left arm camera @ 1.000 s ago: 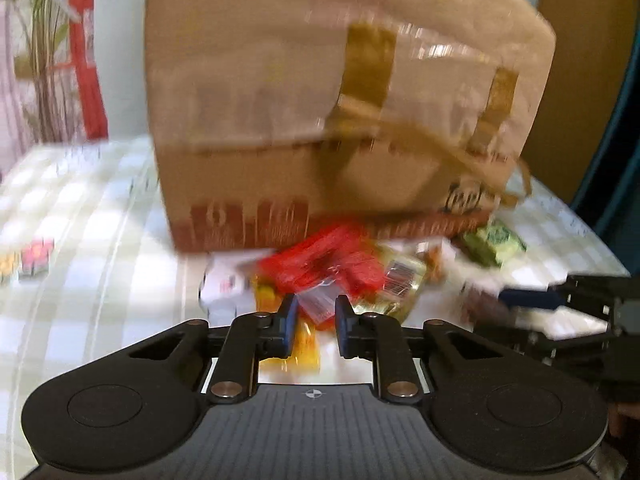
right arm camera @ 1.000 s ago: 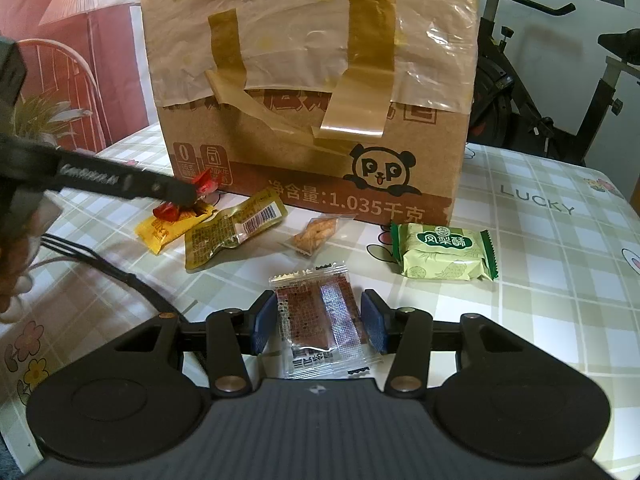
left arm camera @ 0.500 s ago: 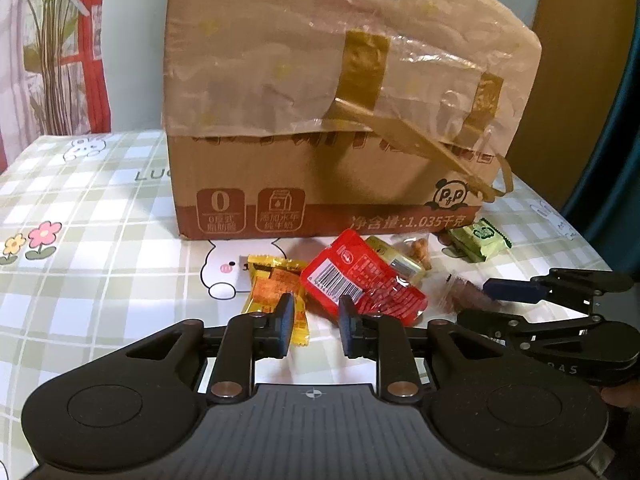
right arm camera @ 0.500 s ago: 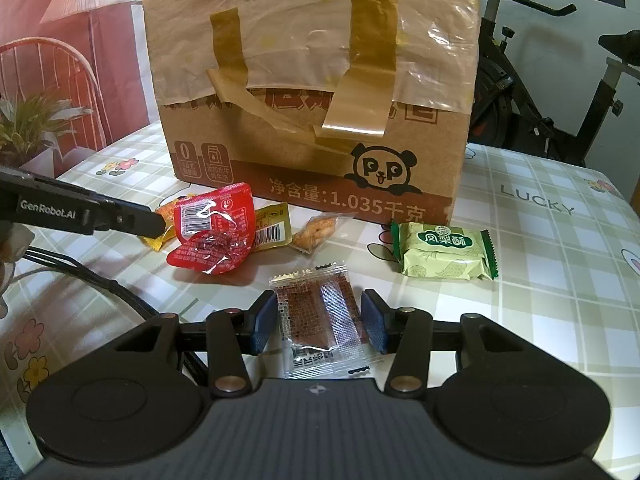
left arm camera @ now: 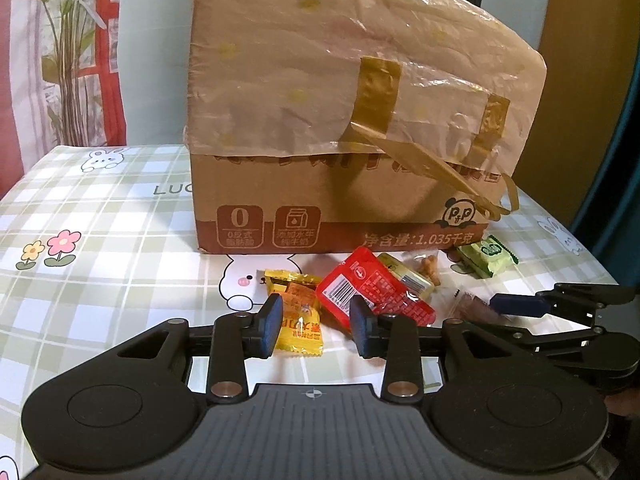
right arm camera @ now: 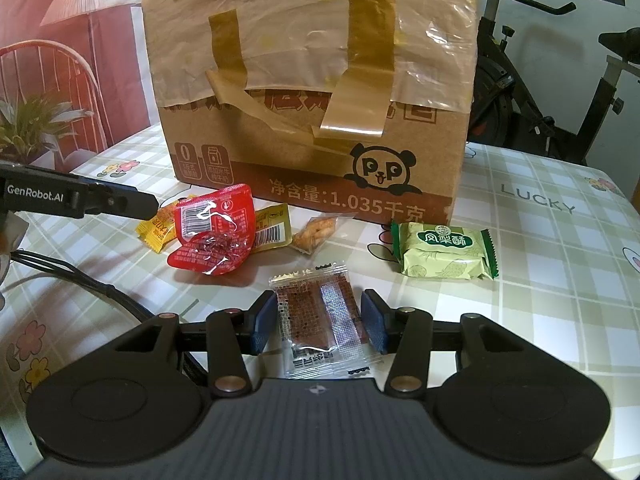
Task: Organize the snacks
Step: 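Move the left gripper to the red candy packet while the right gripper holds the jerky packet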
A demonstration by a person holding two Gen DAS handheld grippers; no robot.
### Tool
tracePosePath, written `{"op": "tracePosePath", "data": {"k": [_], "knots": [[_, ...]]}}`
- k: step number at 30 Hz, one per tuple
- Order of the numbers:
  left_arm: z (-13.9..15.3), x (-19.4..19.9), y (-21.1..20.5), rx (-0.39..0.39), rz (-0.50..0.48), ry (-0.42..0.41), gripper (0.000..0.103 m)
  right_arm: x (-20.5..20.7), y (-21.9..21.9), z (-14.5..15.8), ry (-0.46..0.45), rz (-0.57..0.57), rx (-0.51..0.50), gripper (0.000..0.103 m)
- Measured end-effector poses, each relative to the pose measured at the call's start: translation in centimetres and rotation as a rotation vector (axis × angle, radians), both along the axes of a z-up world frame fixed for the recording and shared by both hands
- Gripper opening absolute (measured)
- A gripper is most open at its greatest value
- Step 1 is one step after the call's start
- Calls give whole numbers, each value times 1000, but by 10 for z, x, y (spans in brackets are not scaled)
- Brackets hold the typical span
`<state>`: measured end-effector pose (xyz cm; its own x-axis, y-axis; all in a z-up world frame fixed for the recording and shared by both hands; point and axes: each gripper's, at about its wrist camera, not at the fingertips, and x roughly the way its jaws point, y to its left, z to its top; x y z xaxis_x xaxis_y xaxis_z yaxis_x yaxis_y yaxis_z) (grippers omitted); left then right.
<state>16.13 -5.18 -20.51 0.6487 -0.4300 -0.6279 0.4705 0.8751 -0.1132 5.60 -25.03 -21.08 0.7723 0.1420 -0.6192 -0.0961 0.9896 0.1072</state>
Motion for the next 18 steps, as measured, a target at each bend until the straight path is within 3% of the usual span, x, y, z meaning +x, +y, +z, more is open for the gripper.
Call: {"op": "tracePosePath", "data": {"k": [18], "knots": [[-4, -2, 2, 4, 8, 0, 41, 0, 0, 0, 0, 1, 1, 49]]}}
